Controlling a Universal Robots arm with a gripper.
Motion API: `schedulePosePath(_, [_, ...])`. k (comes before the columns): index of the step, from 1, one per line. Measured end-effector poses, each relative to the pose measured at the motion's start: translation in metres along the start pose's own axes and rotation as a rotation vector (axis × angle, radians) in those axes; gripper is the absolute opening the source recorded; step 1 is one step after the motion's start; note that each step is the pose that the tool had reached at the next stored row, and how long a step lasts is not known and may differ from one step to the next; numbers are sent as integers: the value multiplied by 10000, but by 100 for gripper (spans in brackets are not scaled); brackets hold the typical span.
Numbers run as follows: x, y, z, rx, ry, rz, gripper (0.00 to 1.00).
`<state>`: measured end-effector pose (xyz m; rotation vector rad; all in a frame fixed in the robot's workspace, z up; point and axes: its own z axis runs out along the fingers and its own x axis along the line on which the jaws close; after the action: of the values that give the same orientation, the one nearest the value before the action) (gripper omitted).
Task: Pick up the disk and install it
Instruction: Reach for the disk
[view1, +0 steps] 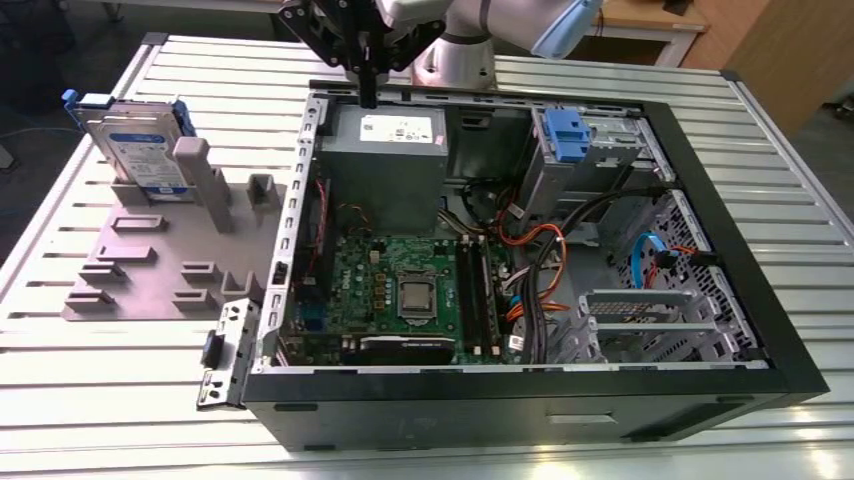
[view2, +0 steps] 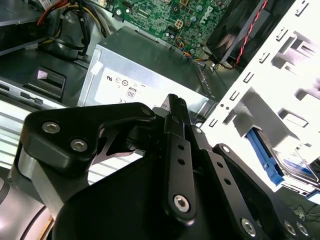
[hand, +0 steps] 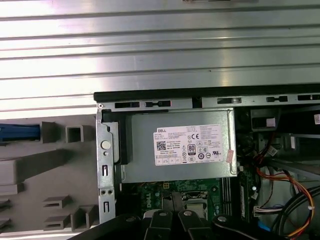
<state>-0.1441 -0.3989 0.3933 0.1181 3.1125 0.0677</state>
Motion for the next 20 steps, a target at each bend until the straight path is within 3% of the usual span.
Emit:
schedulePosePath(15, [36,-3,-1,0,0,0,11])
schedulePosePath(20, [99,-8,-2,-1,-1,0,11])
